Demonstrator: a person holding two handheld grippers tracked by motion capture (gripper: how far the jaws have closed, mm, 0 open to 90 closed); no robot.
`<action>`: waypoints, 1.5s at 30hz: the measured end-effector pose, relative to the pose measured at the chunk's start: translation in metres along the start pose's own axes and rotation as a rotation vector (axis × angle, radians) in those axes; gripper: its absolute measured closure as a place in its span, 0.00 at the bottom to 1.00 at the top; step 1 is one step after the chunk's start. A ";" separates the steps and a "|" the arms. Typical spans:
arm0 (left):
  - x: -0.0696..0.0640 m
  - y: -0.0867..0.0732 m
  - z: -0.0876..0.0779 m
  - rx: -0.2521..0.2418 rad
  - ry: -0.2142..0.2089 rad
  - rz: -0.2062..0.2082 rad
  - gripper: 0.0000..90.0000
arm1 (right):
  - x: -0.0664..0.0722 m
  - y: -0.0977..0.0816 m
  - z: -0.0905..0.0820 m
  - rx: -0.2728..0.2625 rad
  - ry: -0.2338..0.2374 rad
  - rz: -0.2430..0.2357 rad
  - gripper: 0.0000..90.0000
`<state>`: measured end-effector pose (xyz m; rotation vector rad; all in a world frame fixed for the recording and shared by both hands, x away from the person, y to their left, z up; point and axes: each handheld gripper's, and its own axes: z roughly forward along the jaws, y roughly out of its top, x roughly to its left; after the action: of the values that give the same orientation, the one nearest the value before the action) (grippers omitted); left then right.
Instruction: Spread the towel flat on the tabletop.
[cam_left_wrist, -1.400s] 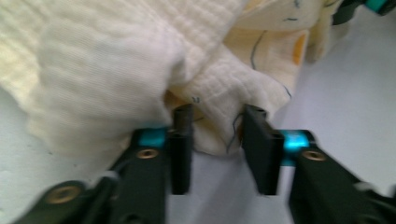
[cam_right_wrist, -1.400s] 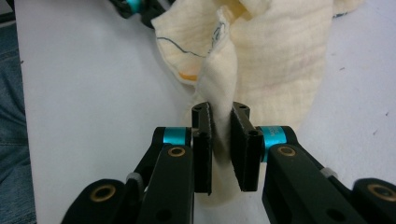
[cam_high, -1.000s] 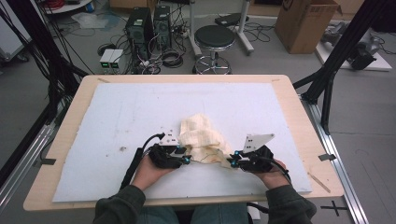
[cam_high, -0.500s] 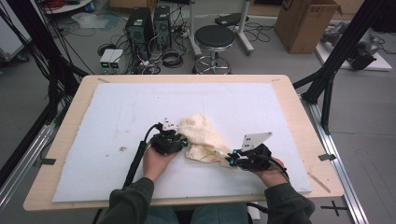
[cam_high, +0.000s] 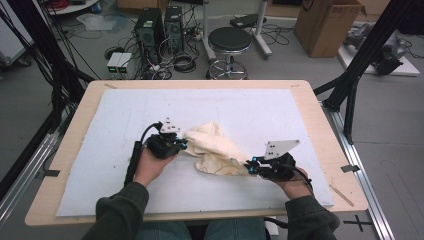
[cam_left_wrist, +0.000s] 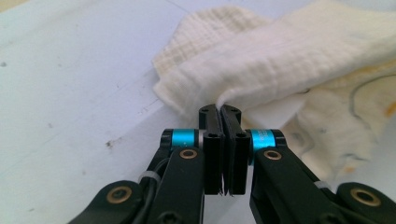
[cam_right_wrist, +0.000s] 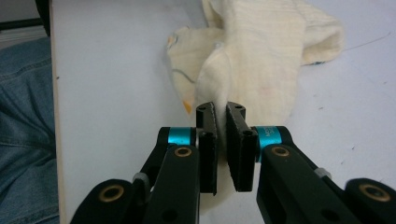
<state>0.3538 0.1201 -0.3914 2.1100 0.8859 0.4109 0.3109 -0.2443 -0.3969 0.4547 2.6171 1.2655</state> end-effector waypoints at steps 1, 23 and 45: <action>0.005 0.002 -0.012 -0.004 -0.029 0.002 0.97 | 0.001 0.001 0.000 -0.005 0.003 0.006 0.93; 0.015 -0.039 -0.040 -0.024 -0.180 0.041 0.73 | 0.008 -0.001 0.021 0.042 0.084 0.014 0.81; 0.007 -0.058 -0.015 0.094 -0.175 0.105 0.94 | 0.011 -0.015 0.045 0.157 0.152 0.023 0.97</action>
<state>0.3243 0.1582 -0.4269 2.2467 0.7072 0.2369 0.3120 -0.2162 -0.4366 0.4310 2.8601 1.1478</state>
